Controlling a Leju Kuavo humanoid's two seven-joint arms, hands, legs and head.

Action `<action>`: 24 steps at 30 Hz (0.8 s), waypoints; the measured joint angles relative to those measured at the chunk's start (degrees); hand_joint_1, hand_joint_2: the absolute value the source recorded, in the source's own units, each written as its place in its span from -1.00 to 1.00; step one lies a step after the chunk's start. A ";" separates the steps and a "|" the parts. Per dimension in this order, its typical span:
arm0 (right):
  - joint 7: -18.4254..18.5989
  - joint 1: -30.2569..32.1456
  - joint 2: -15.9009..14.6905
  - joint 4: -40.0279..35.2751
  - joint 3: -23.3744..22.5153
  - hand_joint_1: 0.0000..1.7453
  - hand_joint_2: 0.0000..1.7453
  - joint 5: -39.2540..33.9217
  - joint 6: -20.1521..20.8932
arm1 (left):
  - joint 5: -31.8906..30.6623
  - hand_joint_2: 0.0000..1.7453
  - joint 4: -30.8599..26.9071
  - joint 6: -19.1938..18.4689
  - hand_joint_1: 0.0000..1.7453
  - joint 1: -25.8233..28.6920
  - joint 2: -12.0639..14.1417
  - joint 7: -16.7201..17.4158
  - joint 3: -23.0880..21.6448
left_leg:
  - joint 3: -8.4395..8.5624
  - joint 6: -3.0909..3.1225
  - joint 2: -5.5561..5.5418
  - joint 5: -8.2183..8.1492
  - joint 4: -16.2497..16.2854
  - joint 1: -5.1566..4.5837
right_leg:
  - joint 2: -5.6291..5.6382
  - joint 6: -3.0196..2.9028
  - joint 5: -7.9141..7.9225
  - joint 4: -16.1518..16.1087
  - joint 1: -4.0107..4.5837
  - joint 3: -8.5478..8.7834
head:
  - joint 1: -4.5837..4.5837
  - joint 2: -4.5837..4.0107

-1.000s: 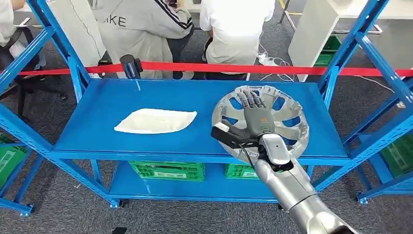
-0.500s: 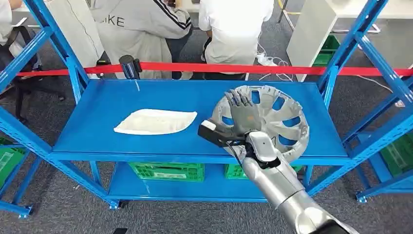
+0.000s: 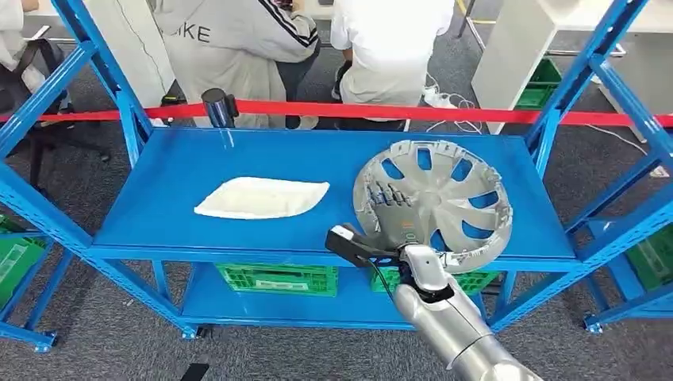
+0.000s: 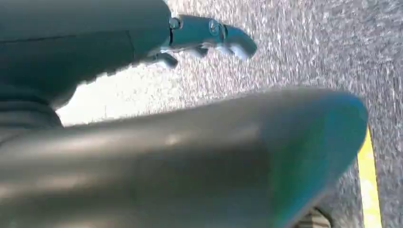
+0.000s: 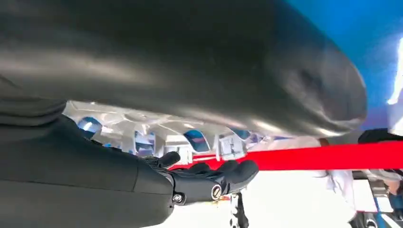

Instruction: Take the parts from the cabinet and place them on the table.

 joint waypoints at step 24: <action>2.73 4.59 -0.48 -5.20 -0.11 -1.00 -1.00 2.51 1.71 | -0.42 -1.00 0.02 -1.01 -1.00 0.32 -0.26 -0.33 0.02 | 0.18 -2.15 -0.19 -1.05 0.87 1.62 | 0.35 1.35 -0.38 0.54 -1.40 -0.01 | -0.50 0.00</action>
